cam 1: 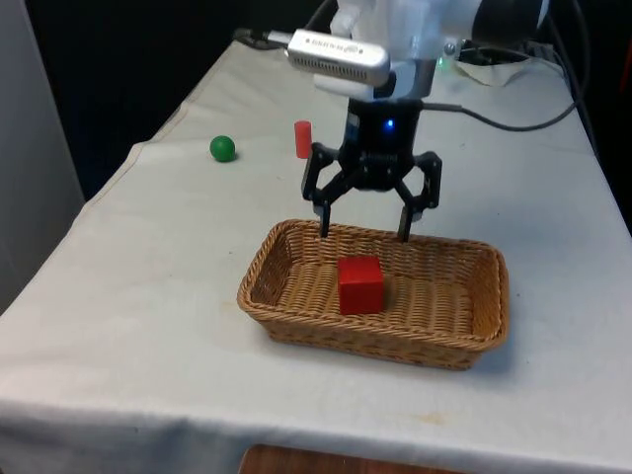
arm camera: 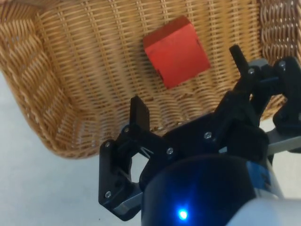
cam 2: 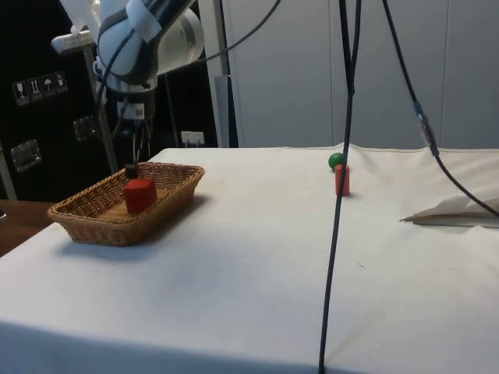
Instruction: Pick up the object to the left of the cylinder and place it into the basket.
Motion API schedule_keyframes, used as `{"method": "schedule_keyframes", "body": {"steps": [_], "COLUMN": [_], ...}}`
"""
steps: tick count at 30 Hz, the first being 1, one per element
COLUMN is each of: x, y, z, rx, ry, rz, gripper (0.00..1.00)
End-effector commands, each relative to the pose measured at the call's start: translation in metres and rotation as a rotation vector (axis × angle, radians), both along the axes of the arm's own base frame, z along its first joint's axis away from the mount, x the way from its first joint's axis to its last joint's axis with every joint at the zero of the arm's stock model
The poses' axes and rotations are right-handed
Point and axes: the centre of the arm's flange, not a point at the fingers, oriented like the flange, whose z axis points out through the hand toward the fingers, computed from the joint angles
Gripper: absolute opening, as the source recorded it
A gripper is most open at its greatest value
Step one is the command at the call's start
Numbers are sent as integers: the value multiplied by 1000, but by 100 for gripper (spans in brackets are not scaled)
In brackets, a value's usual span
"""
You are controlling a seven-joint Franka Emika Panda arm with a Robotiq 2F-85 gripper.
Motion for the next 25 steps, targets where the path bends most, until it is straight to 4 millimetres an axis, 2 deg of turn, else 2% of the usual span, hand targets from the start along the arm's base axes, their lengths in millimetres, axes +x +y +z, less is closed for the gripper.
{"method": "schedule_keyframes", "body": {"steps": [1,14,16,18,25], "x": [-1,-27,-25,-35,-45], "y": [1,1,1,0,-1], "z": [3,35,34,43,51], "rx": [2,4,11,8,25], "ry": [-1,-1,6,0,9], "rz": [2,22,21,27,31], "gripper": [100,100,100,100,100]}}
